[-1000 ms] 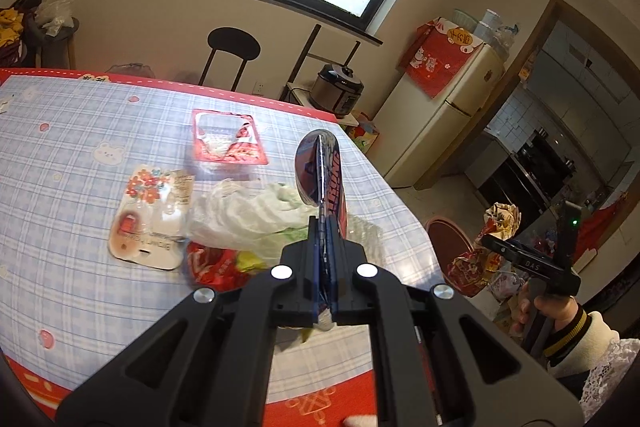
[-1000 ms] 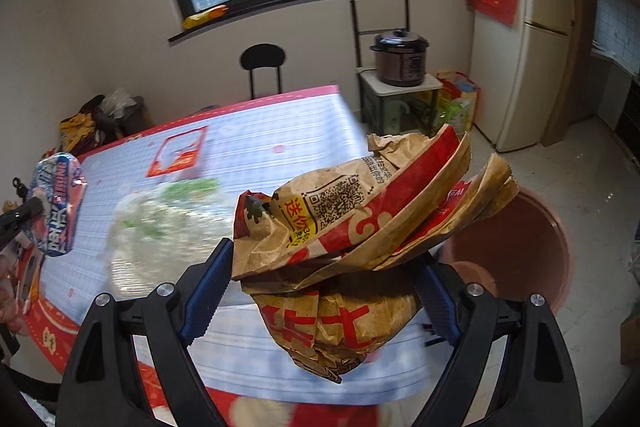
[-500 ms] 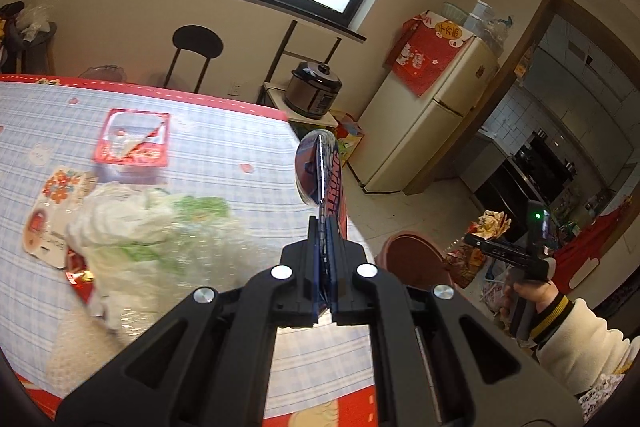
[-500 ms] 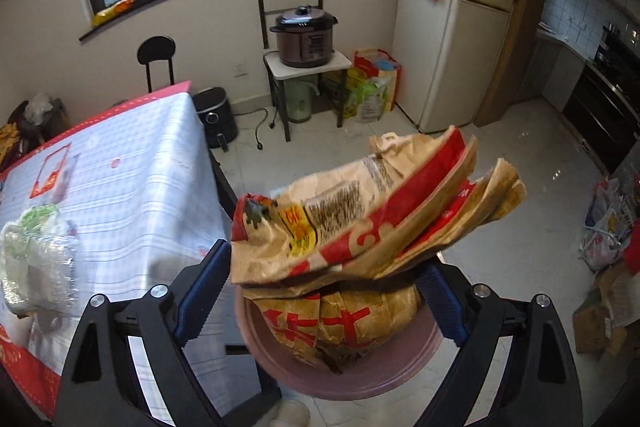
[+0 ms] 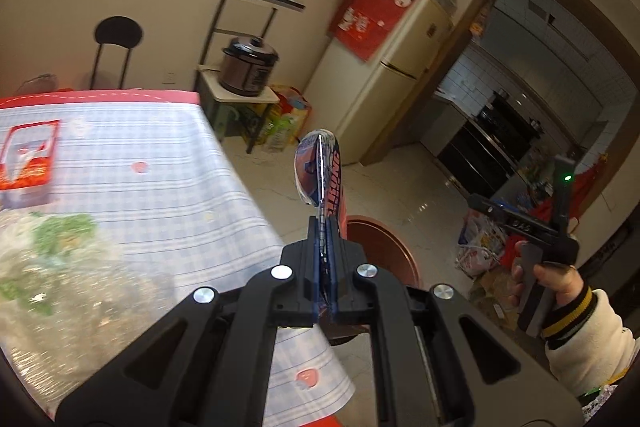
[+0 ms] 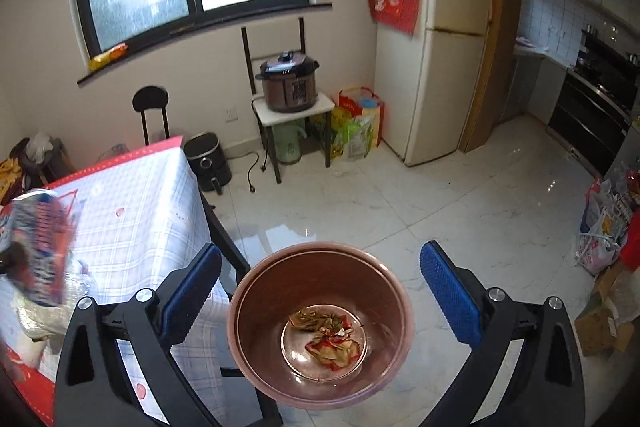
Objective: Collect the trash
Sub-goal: 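Carry both items to the brown bin and release them inside, then return both grippers to the table over the remaining trash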
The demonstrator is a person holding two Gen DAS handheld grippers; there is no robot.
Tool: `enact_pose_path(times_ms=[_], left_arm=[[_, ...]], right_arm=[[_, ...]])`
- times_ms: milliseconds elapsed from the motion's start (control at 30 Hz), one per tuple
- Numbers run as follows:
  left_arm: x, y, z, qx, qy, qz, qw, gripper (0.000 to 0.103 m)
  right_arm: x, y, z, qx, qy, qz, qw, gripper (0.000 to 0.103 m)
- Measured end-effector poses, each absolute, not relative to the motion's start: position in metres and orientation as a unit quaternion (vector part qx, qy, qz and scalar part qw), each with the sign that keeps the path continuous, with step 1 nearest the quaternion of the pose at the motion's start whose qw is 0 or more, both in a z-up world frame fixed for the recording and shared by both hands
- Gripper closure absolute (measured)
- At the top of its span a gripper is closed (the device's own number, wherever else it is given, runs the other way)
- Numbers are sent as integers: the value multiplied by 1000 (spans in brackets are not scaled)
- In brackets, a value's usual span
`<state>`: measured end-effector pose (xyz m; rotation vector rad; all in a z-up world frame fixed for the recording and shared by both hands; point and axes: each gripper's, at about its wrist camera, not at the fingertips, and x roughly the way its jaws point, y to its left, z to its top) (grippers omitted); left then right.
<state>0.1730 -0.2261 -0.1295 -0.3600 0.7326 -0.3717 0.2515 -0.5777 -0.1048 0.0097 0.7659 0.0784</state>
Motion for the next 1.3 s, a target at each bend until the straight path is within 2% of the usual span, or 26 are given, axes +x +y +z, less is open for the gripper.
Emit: enact_pose_path(times_ms=[500,533,567,600,633,733,833,1300], left_arm=[[263,-389,-165,-110,396,-350,842,96],[268,-400,-165,-111,391,-369,836,85],[273,-406,-165,-108,385,-373,837,48],[276,-409,-163,-109,376,-366,845,33],[276,-410,-161,-117,366,-365,848,27],[277,-408,-153,-120,361,-359,852,24],[268,-393,-145,-110,353,-334,867,7],[227,-272,-119,-93,362,-161,913,6]], right_arm=[[198,-636,-68,21,346,-28,937,5],[196,-639,-67,23,347,-33,937,5],[194,-641,-68,24,348,-36,937,5],[193,-644,-67,25,349,-39,936,5],[193,-646,-67,27,348,-41,936,5],[190,-648,-65,33,343,-39,938,5],[189,-647,-65,38,340,-35,939,5],[202,-598,-65,44,339,19,940,5]])
